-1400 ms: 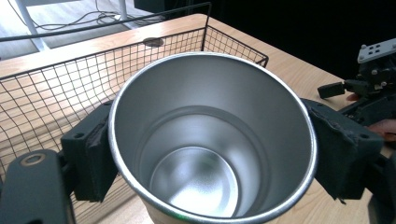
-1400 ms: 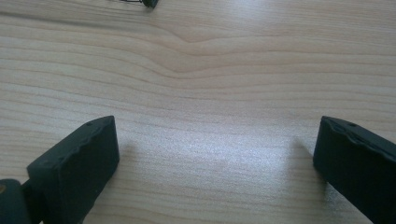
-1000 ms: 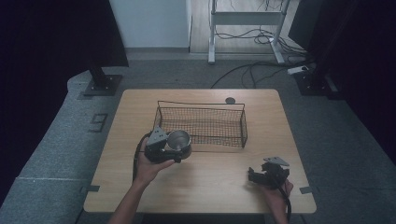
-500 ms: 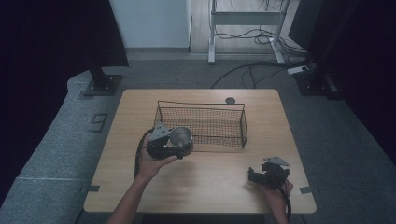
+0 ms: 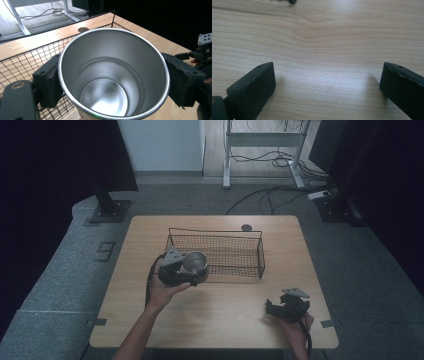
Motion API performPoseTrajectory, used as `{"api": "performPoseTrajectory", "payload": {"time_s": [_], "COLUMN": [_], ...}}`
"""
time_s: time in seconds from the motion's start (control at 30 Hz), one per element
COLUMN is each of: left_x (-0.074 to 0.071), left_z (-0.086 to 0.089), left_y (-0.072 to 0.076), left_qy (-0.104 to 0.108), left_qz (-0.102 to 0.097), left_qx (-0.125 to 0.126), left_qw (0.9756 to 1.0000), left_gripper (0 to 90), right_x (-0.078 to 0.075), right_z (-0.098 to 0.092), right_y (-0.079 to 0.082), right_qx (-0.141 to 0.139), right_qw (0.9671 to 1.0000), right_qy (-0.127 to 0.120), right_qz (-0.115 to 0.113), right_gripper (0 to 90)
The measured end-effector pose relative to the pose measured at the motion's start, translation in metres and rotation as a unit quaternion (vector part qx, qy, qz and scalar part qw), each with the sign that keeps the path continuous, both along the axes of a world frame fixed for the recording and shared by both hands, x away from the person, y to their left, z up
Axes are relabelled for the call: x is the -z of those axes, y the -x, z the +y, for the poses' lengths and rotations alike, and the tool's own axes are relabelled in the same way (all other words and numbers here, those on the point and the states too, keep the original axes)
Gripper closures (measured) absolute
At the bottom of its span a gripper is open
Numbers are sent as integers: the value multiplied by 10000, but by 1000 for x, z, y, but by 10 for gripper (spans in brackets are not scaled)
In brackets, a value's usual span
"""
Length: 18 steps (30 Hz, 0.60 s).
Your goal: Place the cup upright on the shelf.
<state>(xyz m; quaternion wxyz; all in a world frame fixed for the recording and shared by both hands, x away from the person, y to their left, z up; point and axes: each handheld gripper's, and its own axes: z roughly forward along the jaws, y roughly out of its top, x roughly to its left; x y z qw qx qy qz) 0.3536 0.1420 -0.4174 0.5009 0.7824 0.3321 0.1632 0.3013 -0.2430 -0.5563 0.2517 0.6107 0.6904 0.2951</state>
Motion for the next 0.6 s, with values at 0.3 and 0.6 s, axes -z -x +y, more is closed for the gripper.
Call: {"api": "performPoseTrajectory", "payload": {"time_s": [0.3, 0.6], "left_x": [-2, -4], "left_z": [-3, -5], "left_y": [-7, -13], "left_qy": [-43, -52], "left_qz": [44, 85], "left_qx": [10, 23], "left_qw": [10000, 9999], "left_gripper": [147, 147], "right_x": [0, 0], "right_z": [0, 0], "right_y": [0, 0], "right_qx": [9, 11], "right_qw": [10000, 10000], "right_qy": [-8, -10], "right_qz": [-4, 6], "right_gripper": [2, 2]}}
